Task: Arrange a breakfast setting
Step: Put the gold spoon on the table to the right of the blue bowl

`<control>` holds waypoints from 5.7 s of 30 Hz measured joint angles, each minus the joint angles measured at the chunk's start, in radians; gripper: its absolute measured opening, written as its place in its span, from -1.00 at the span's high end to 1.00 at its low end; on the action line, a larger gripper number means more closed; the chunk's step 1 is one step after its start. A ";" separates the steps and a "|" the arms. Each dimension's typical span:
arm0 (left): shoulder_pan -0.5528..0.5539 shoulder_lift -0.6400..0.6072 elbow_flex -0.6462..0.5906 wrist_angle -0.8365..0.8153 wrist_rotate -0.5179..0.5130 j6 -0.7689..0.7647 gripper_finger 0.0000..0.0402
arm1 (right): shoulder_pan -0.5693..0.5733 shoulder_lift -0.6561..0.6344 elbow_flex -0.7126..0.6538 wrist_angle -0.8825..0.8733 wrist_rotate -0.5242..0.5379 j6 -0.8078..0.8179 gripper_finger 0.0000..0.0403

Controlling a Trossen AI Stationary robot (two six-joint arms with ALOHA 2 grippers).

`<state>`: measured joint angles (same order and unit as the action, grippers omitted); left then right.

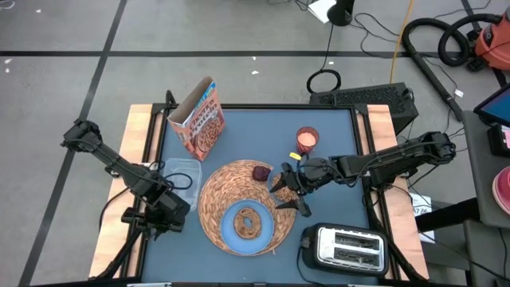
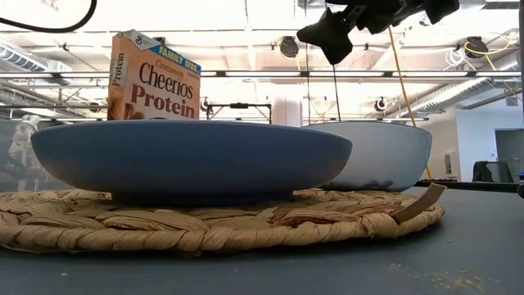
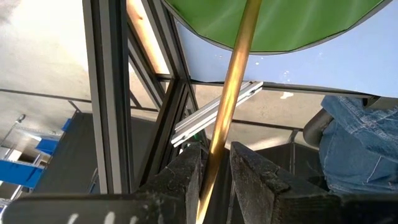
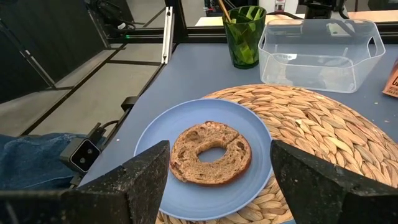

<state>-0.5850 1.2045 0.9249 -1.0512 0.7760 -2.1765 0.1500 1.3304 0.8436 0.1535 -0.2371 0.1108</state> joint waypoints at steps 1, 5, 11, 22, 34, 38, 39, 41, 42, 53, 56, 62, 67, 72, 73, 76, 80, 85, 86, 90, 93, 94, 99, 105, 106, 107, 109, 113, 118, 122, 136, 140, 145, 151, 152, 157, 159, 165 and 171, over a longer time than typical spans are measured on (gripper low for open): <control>0.000 0.000 0.000 0.000 0.000 0.000 0.54 | 0.000 0.000 0.000 0.000 0.000 0.000 -0.34; 0.000 0.000 0.000 0.000 0.000 0.000 0.54 | 0.000 0.000 0.000 0.000 0.000 0.000 -0.34; 0.000 0.000 0.000 0.000 0.000 -0.005 0.56 | 0.000 0.000 0.000 0.000 0.000 0.000 -0.34; 0.000 0.000 0.001 -0.001 0.001 -0.001 0.88 | 0.000 0.000 0.000 0.000 0.000 0.000 -0.34; 0.000 -0.024 0.001 0.009 0.000 0.009 0.82 | 0.000 0.000 0.000 0.000 0.000 0.000 -0.34; 0.001 -0.068 0.001 0.008 0.000 0.006 0.81 | 0.000 0.000 0.000 0.000 0.000 0.000 -0.34; 0.001 -0.081 0.001 0.008 0.000 0.000 0.81 | 0.000 0.000 0.000 0.000 0.000 0.000 -0.34; 0.001 -0.113 0.001 0.008 0.001 -0.008 0.81 | 0.000 0.000 0.000 0.000 0.000 0.000 -0.34; 0.001 -0.129 0.001 0.008 0.001 -0.011 0.81 | 0.000 0.000 0.000 0.000 0.000 0.000 -0.34; 0.001 -0.322 0.001 0.009 0.001 -0.034 0.89 | 0.000 0.000 0.000 0.000 0.000 0.000 -0.34; 0.001 -0.367 0.001 0.009 0.001 -0.054 0.89 | 0.000 0.000 0.000 0.000 0.000 0.000 -0.34; 0.001 -0.437 0.000 0.009 0.001 -0.064 0.89 | 0.000 0.000 0.000 0.000 0.000 0.000 -0.34; 0.001 -0.485 0.000 0.009 0.001 -0.096 0.89 | 0.000 0.000 0.000 0.000 0.000 0.000 -0.34; 0.001 -0.521 0.000 0.009 0.001 -0.107 0.89 | 0.000 0.000 0.000 0.000 0.000 0.000 -0.34; 0.001 -0.528 0.000 0.009 0.001 -0.107 0.89 | 0.000 0.000 0.000 0.000 0.000 0.000 -0.34; 0.001 -0.550 0.000 0.011 0.001 -0.107 0.89 | 0.000 0.000 0.000 0.000 0.000 0.000 -0.34; 0.001 -0.580 0.000 0.020 0.001 -0.107 0.89 | 0.000 0.000 0.000 0.000 0.000 0.000 -0.34; 0.001 -0.609 0.000 0.100 -0.011 -0.125 0.89 | 0.000 0.000 0.000 0.000 0.000 0.000 -0.34; 0.001 -0.615 0.000 0.122 -0.028 -0.137 0.89 | 0.000 0.000 0.000 0.000 0.000 0.000 -0.34; 0.001 -0.632 0.000 0.203 -0.143 -0.175 0.89 | 0.000 0.000 0.000 0.000 0.000 0.000 -0.34; 0.001 -0.628 0.000 0.222 -0.242 -0.153 0.89 | 0.000 0.000 0.000 0.000 0.000 0.000 -0.34; 0.001 -0.624 0.000 0.222 -0.286 -0.134 0.89 | 0.000 0.000 0.000 0.000 0.000 0.000 -0.34; 0.001 -0.578 0.000 0.223 -0.549 0.060 0.89 | 0.000 0.000 0.000 0.000 0.000 0.000 -0.34; 0.002 -0.436 0.000 0.226 -0.838 0.387 0.89 | -0.007 0.000 0.000 0.000 0.005 0.068 -0.34; 0.002 -0.404 0.000 0.226 -0.886 0.430 0.89 | -0.012 0.000 0.000 0.000 0.005 0.091 -0.34; 0.004 -0.372 0.000 0.227 -0.935 0.467 0.89 | -0.019 0.000 0.000 0.000 0.005 0.118 -0.34; 0.012 -0.305 0.000 0.238 -1.029 0.534 0.89 | -0.035 0.000 0.000 0.000 0.006 0.185 -0.34; 0.035 -0.166 0.000 0.278 -1.157 0.658 0.89 | -0.076 0.000 0.000 0.001 0.006 0.333 -0.34; 0.074 0.006 0.000 0.385 -1.227 0.795 0.89 | -0.139 -0.002 0.000 0.005 0.007 0.438 -0.34; 0.103 0.138 0.000 0.517 -1.284 0.884 0.89 | -0.192 -0.011 0.000 0.032 0.027 0.504 -0.34; 0.211 0.427 0.001 1.057 -1.397 1.225 0.89 | -0.290 -0.030 0.001 0.051 0.157 0.512 -0.34; 0.229 0.446 0.001 1.107 -1.394 1.260 0.89 | -0.290 -0.030 0.001 0.030 0.158 0.502 -0.34; 0.234 0.446 0.001 1.106 -1.390 1.265 0.90 | -0.291 -0.030 0.001 0.027 0.158 0.504 -0.25; 0.233 0.446 0.001 1.105 -1.388 1.266 0.90 | -0.291 -0.030 0.001 0.027 0.159 0.503 0.11; 0.234 0.446 0.001 1.105 -1.387 1.266 0.90 | -0.291 -0.030 0.001 0.028 0.160 0.503 0.18; 0.237 0.446 0.001 1.106 -1.382 1.267 0.90 | -0.291 -0.030 0.001 0.028 0.165 0.502 0.54; 0.238 0.446 0.001 1.105 -1.382 1.267 0.88 | -0.292 -0.030 0.001 0.029 0.167 0.500 0.67; 0.238 0.445 0.001 1.110 -1.383 1.261 0.69 | -0.291 -0.030 0.000 0.029 0.163 0.468 0.90; 0.238 0.445 0.001 1.109 -1.383 1.260 0.66 | -0.291 -0.030 0.000 0.029 0.157 0.476 0.88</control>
<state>-0.3466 1.6497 0.9257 0.0582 -0.6071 -0.9167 -0.1413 1.3006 0.8440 0.1822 -0.0802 0.5870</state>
